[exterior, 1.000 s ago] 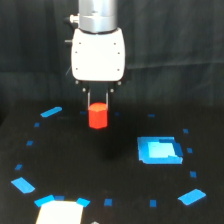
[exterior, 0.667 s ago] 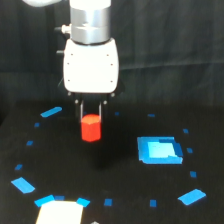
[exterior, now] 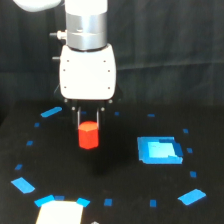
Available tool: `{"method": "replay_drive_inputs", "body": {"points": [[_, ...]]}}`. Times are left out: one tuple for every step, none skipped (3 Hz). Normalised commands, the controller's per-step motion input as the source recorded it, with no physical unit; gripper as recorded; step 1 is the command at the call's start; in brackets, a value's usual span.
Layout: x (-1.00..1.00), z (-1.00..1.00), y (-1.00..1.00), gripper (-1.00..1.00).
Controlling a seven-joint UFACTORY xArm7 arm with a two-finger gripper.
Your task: Pick up the red object from the table
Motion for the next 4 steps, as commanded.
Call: {"method": "replay_drive_inputs", "body": {"points": [[0.39, 1.0, -0.2, -1.0], [0.32, 0.61, -0.08, -1.0], [0.0, -0.5, -0.53, -1.0], [-0.1, -0.63, -0.7, -0.99]]}}
